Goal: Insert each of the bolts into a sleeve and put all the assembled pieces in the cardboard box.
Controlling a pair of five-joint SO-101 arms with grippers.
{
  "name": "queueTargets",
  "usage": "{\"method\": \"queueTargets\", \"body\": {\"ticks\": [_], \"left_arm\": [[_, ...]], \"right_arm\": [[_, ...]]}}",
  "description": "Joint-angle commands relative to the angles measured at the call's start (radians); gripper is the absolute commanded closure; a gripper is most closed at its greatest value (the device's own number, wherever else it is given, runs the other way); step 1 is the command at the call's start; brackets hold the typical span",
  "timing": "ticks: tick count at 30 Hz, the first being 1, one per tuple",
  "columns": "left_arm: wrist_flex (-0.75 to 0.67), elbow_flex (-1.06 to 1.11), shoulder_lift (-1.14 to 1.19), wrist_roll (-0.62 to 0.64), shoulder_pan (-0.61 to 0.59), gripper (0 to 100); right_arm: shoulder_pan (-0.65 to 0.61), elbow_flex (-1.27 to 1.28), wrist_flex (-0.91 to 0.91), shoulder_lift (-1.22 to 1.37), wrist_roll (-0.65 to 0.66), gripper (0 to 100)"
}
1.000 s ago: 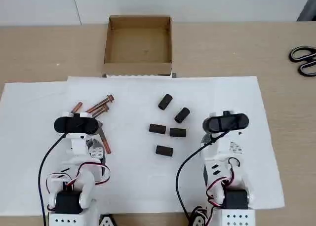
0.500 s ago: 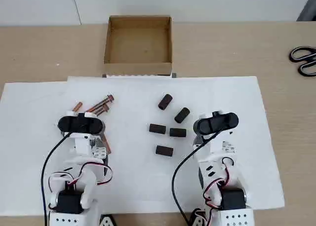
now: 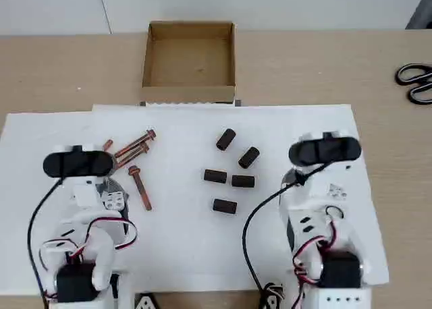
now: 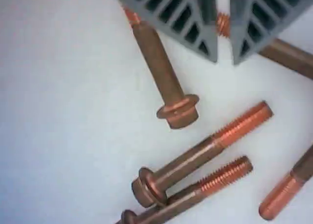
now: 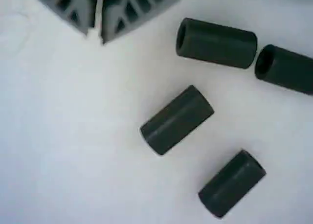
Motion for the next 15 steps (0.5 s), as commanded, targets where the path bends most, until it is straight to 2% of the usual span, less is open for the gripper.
{"method": "queueTargets", "body": {"ticks": [1,5,8,15], "left_arm": [[0.038,-0.188,0.201,-0.002,-0.002,99],[0.123,-0.404,0.436,-0.006,-0.002,99],[0.189,-0.549,0.600,-0.011,-0.002,99],[0.285,-0.740,0.904,-0.215,-0.002,99]], "right_arm": [[0.012,-0.256,0.048,0.226,-0.014,99.4],[0.010,-0.486,0.180,0.444,-0.028,99.1],[0.012,-0.605,0.288,0.610,-0.127,99.1],[0.010,-0.890,0.515,0.963,-0.365,99.1]]}}
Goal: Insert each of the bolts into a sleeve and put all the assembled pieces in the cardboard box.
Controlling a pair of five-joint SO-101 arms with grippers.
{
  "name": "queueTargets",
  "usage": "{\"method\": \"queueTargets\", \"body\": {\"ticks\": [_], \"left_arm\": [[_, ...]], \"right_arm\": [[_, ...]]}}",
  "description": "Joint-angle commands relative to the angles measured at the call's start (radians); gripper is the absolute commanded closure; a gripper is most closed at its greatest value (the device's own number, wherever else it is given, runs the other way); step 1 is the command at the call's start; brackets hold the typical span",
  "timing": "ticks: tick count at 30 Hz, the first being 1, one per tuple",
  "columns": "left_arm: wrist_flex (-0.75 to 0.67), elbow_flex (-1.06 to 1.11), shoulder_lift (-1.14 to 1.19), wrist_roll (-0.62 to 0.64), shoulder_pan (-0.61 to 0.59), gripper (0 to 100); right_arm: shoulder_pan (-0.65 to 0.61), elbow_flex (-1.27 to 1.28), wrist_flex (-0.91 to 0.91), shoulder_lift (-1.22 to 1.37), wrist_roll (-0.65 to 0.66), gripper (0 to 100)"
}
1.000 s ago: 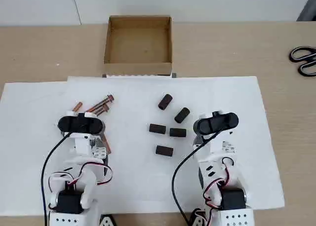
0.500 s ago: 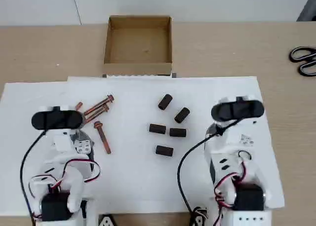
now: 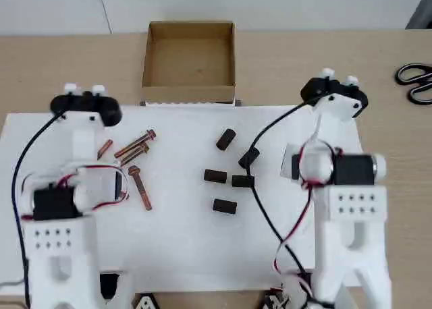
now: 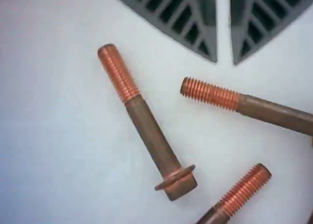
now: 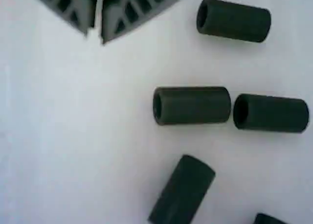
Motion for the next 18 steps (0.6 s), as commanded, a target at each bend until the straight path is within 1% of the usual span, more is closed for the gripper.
{"method": "queueTargets", "body": {"ticks": [1,4,7,12,15,18], "left_arm": [[0.031,-0.107,0.132,-0.055,-0.002,99],[0.038,-0.147,0.236,-0.054,-0.003,99],[0.046,-0.185,0.339,-0.052,-0.012,99],[0.031,-0.259,0.488,-0.025,-0.137,99],[0.038,-0.295,0.549,-0.025,-0.201,94],[0.038,-0.300,0.574,-0.025,-0.229,88]], "right_arm": [[0.008,-0.169,0.081,0.159,-0.121,99.1],[0.007,-0.252,0.085,0.248,-0.216,99.1],[-0.013,-0.321,0.085,0.309,-0.249,99.0],[-0.131,-0.373,0.085,0.398,-0.258,99.0],[-0.188,-0.400,0.085,0.446,-0.308,98.7],[-0.220,-0.445,0.084,0.489,-0.353,92.3]]}}
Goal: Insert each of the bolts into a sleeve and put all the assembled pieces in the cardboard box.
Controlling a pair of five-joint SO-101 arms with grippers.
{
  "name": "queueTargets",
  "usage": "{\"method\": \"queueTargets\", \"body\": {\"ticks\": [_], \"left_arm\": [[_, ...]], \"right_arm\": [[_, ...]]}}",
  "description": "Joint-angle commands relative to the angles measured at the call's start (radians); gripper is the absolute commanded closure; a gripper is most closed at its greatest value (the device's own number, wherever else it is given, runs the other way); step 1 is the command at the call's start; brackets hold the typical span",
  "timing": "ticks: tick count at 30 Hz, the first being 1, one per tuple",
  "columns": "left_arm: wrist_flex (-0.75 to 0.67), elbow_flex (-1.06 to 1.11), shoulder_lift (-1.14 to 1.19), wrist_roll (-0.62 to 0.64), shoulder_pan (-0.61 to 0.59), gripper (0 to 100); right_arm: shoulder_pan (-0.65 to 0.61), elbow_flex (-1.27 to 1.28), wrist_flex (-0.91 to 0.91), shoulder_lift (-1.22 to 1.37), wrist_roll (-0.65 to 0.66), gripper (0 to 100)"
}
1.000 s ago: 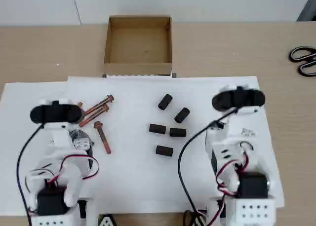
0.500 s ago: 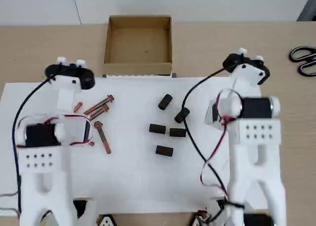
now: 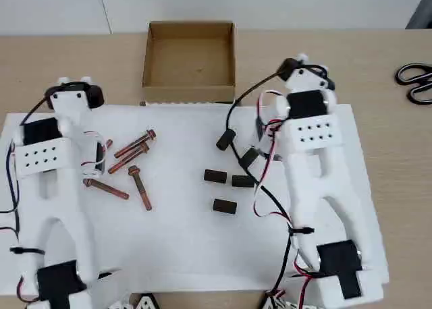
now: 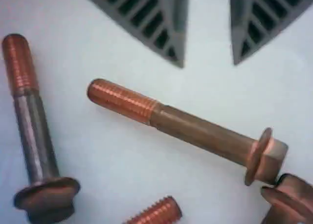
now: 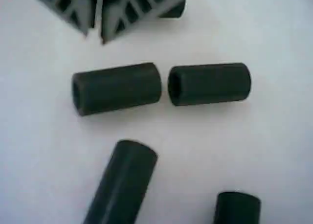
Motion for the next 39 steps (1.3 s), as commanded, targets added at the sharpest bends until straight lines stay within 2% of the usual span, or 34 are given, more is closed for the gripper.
{"method": "queueTargets", "body": {"ticks": [1,5,12,29,39], "left_arm": [[-0.002,-0.042,0.011,0.003,-0.029,87],[-0.006,-0.041,0.009,0.003,-0.026,86],[-0.006,-0.038,0.014,0.003,-0.028,86],[-0.008,-0.036,0.014,0.006,-0.028,86],[-0.003,-0.036,0.014,0.006,-0.028,86]], "right_arm": [[-0.036,-0.084,0.002,0.030,-0.060,88.7],[-0.077,-0.141,0.001,0.088,-0.081,79.4],[-0.124,-0.184,-0.004,0.165,-0.086,84.2],[-0.116,-0.187,-0.156,0.394,-0.100,84.1],[-0.054,-0.189,-0.211,0.476,-0.098,84.3]]}}
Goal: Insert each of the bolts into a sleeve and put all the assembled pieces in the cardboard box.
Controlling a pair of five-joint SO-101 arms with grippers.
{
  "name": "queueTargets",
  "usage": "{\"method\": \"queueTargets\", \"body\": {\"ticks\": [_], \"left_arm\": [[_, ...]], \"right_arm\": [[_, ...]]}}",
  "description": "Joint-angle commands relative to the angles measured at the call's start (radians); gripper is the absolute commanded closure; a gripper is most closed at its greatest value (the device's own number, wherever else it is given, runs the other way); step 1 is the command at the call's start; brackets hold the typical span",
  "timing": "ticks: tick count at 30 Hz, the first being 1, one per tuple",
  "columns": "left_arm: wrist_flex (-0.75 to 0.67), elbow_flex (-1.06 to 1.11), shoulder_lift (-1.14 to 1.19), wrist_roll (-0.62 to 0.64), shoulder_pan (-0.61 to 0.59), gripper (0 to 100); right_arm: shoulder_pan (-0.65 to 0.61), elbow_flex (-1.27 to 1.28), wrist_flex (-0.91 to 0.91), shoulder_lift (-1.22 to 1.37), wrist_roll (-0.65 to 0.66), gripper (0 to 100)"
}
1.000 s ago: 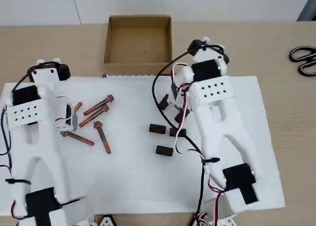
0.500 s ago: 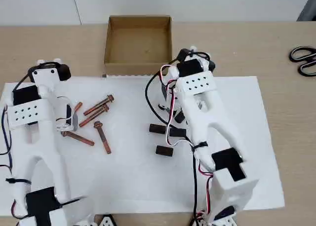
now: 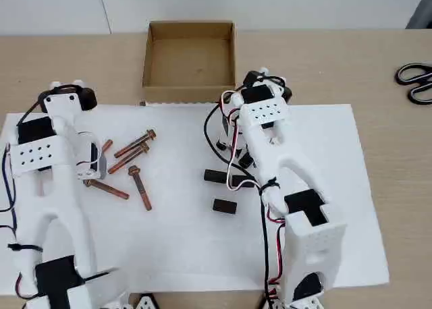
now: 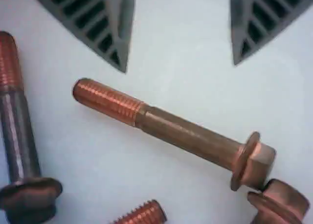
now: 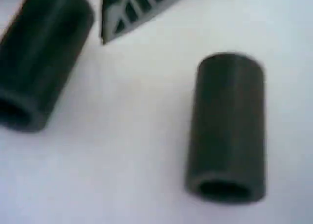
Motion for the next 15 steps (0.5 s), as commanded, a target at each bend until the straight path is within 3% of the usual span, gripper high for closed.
{"method": "queueTargets", "body": {"ticks": [1,15], "left_arm": [[-0.003,-0.035,-0.003,0.006,-0.006,86],[-0.020,-0.007,-0.005,0.006,-0.006,86]], "right_arm": [[0.024,-0.048,-0.008,0.007,-0.003,84.3],[0.027,-0.048,-0.062,0.058,0.017,85.8]]}}
